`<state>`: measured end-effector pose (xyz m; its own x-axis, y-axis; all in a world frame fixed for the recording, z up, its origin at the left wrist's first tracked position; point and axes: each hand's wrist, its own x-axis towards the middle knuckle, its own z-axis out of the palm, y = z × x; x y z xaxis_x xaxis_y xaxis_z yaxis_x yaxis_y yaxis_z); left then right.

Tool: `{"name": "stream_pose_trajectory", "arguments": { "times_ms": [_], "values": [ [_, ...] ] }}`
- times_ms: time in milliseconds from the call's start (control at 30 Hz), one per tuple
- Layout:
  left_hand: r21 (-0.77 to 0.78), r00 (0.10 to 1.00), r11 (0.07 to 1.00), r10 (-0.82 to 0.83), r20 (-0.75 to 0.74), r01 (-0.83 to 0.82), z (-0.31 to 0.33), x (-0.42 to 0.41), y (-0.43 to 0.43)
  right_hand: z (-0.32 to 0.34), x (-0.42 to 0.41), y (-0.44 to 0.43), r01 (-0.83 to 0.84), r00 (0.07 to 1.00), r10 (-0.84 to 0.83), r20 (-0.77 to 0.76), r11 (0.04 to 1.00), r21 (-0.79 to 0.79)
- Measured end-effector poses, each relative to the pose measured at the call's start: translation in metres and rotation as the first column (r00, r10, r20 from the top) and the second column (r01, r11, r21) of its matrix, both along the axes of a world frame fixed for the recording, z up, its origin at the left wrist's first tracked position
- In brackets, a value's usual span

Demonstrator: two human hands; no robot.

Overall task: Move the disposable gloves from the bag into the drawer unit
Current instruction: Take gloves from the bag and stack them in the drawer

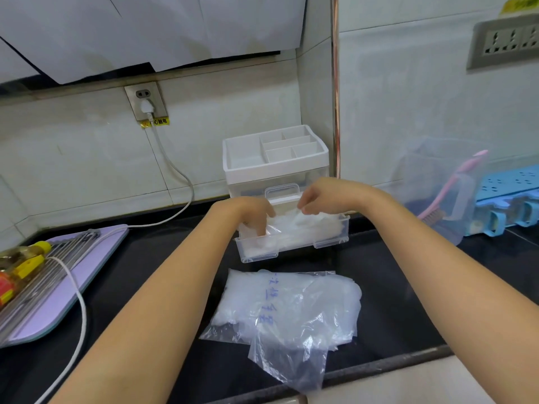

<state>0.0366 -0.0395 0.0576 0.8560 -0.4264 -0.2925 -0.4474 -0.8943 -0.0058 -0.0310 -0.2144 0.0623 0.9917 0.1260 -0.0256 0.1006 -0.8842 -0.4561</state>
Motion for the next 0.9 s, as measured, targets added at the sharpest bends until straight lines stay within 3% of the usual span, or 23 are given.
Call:
{"name": "stream_pose_trajectory", "arguments": {
  "times_ms": [100, 200, 300, 467, 633, 767, 900],
  "values": [
    [-0.217, 0.997, 0.976, -0.018, 0.072, 0.033, 0.011, -0.027, 0.008, 0.001, -0.022, 0.002, -0.021, 0.993, 0.011, 0.119, 0.996, 0.085],
    [-0.450, 0.982, 0.892, 0.047, 0.181, 0.040, 0.012, -0.058, 0.021, -0.003, -0.047, 0.011, -0.038, 0.983, 0.017, 0.185, 0.993, 0.111],
    [-0.559, 0.976, 0.829, 0.136, 0.171, -0.018, -0.001, -0.087, 0.035, -0.019, -0.071, 0.018, -0.047, 0.979, 0.023, 0.201, 0.992, 0.115],
    [-0.559, 0.980, 0.818, 0.195, 0.041, -0.139, -0.043, -0.129, 0.060, -0.067, -0.110, 0.025, -0.074, 0.984, 0.042, 0.175, 0.980, 0.185],
    [-0.422, 0.947, 0.848, 0.293, -0.128, -0.319, -0.078, -0.152, 0.075, -0.129, -0.139, 0.030, -0.033, 0.989, -0.003, 0.150, 0.970, 0.240],
    [-0.450, 0.911, 0.794, 0.327, -0.250, -0.409, -0.105, -0.163, 0.075, -0.162, -0.150, 0.033, -0.013, 0.998, 0.009, 0.064, 0.998, 0.054],
    [-0.564, 0.910, 0.716, 0.354, -0.216, -0.412, -0.115, -0.175, 0.066, -0.169, -0.150, 0.030, -0.026, 0.994, 0.033, 0.101, 0.998, -0.063]
  ]
}}
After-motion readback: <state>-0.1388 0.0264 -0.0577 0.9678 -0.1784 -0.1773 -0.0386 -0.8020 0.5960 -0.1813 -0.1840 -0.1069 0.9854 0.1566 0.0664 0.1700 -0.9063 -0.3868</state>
